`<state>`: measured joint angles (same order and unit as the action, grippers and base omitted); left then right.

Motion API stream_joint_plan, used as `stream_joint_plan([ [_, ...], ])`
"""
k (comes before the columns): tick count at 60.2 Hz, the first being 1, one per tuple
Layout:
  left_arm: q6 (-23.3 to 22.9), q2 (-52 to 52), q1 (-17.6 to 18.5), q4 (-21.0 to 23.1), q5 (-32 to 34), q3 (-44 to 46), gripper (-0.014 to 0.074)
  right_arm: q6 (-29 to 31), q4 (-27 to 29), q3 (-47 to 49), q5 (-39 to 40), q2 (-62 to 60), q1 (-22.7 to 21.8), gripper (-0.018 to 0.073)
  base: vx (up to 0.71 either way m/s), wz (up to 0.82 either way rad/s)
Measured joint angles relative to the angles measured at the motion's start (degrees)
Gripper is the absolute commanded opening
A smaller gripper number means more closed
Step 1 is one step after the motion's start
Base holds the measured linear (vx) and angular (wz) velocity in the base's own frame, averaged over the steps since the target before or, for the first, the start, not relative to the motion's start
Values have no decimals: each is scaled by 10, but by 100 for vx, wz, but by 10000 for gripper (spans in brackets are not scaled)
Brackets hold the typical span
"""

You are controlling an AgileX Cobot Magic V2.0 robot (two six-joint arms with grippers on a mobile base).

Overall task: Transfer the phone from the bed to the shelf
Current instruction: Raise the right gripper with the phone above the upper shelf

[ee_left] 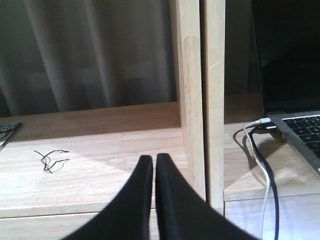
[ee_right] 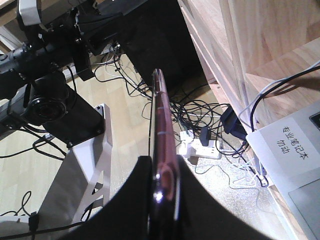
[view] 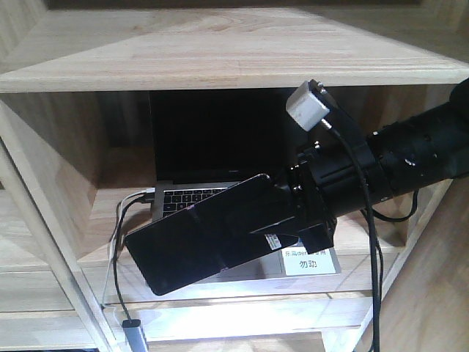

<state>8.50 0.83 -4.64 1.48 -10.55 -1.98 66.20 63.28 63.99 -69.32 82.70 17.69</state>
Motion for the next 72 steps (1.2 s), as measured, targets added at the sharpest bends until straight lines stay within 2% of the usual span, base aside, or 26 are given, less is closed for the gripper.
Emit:
stream_joint_plan([
  [58,0,0,0,0,0,0,1,0,0,0,0,0,0,-2,0,0],
  [72,0,0,0,0,0,0,1,0,-1,0,0,-50,0,-2,0,0],
])
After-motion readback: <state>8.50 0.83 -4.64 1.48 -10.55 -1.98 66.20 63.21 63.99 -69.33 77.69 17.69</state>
